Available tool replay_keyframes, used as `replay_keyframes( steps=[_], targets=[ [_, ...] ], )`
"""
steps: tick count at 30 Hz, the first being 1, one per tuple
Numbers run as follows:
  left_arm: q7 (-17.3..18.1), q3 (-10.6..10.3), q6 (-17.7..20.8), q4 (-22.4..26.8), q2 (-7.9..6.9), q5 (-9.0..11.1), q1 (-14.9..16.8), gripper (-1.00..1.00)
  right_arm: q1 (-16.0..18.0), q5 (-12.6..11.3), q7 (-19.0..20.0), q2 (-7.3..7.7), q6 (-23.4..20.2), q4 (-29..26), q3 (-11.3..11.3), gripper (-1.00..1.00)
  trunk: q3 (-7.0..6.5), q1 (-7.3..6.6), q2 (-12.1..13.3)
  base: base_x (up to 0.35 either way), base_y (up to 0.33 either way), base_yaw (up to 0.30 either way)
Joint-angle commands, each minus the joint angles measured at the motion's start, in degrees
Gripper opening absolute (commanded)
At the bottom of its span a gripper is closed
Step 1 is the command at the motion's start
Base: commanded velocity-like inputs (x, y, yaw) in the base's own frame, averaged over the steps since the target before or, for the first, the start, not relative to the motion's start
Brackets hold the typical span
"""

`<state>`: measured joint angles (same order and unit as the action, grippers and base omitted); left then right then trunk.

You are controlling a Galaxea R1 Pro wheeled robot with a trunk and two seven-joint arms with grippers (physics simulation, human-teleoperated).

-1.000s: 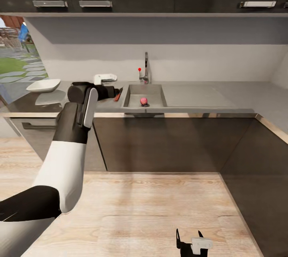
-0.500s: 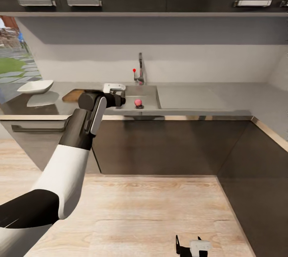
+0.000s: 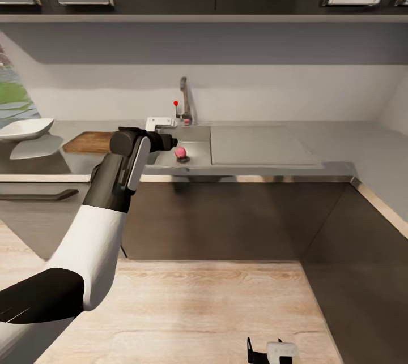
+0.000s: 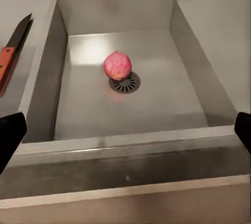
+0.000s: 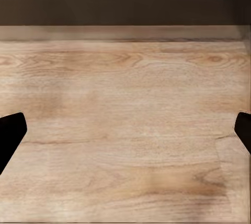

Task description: In the kitchen, take the Vidalia onion out of the sink, dice it on the chopping board with the paring knife, put the diced onion into the bowl on the countertop, then place both the paring knife and the chopping board into the sink.

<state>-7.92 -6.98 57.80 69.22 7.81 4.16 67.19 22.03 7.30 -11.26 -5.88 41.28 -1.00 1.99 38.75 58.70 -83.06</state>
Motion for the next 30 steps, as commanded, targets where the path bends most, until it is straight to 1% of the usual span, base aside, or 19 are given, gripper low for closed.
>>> replay_keyframes(
  steps=[1,5,8,10,15,23,30],
  targets=[
    [-0.5,-0.1,0.2,0.0,-0.01,0.5,0.0,1.0,0.0,0.6,-0.4,-0.01,-1.4,0.1,0.2,1.0,0.05,0.03,0.0,0.301,-0.095,0.0],
    [-0.5,0.0,0.2,-0.3,-0.06,0.5,0.0,1.0,-0.9,0.6,0.0,0.02,-10.9,0.1,0.2,1.0,0.07,0.03,0.0,0.316,-0.035,0.0],
    [-0.5,0.0,0.2,-0.1,-0.07,0.5,0.0,1.0,-1.6,0.6,0.8,0.04,-14.3,0.1,0.2,1.0,0.18,0.03,0.0,0.326,-0.008,0.0],
    [-0.5,0.0,0.2,-0.1,-0.07,0.5,0.0,1.0,-1.8,0.5,1.0,0.07,-15.2,0.1,0.2,1.0,0.27,0.03,0.0,0.331,-0.002,0.0],
    [-0.5,0.0,0.2,-0.1,-0.07,0.5,0.0,1.0,-2.0,0.5,1.1,0.08,-15.8,0.1,0.2,1.0,0.4,0.03,0.0,0.283,0.0,0.0],
    [-0.5,0.0,0.2,0.0,-0.12,0.5,0.0,1.0,-2.0,0.5,1.0,0.17,-15.8,0.1,0.3,1.0,0.42,0.03,0.0,0.034,0.0,0.0],
    [-0.5,0.0,0.2,0.1,-0.16,0.5,0.0,1.0,-2.0,0.5,1.2,0.75,-15.7,0.0,0.4,1.0,0.42,0.03,0.0,0.001,0.0,0.0]
  ],
)
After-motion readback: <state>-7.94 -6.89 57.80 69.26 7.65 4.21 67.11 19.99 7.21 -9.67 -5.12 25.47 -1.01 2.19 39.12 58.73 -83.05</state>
